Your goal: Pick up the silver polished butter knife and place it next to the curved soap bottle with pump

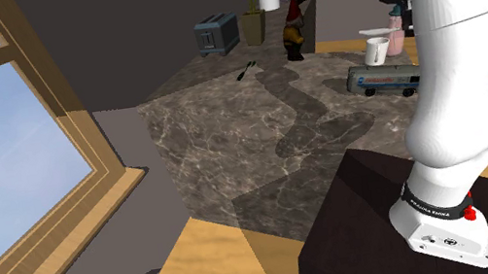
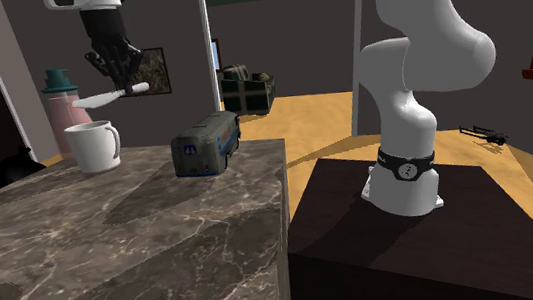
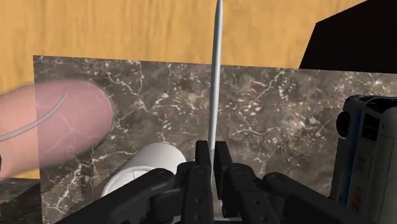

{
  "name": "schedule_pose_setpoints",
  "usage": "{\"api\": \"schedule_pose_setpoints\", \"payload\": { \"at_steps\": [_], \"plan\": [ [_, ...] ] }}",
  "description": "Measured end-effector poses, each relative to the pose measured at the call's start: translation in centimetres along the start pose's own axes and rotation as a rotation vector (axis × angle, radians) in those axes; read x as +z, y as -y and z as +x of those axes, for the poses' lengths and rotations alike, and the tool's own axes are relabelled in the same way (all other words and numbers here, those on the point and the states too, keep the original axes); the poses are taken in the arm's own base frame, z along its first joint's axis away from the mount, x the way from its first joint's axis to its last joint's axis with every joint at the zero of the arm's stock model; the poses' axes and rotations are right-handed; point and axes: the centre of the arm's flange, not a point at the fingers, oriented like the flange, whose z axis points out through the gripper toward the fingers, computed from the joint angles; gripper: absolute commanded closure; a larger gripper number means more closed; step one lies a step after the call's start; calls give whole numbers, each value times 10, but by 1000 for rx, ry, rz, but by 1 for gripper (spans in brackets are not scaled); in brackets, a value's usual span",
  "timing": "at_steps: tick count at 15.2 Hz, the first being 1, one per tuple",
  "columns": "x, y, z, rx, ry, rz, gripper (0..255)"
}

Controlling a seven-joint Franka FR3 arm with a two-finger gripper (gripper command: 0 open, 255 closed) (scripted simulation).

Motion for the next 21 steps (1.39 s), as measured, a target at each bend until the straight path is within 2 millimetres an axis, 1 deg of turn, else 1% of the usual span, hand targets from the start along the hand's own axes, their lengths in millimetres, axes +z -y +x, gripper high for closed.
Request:
{"api": "schedule_pose_setpoints", "payload": {
  "at_steps": [16,21],
  "plan": [
    [85,4,11,1,0,-1,255],
    [106,4,14,1,-2,-6,255]
  ]
}}
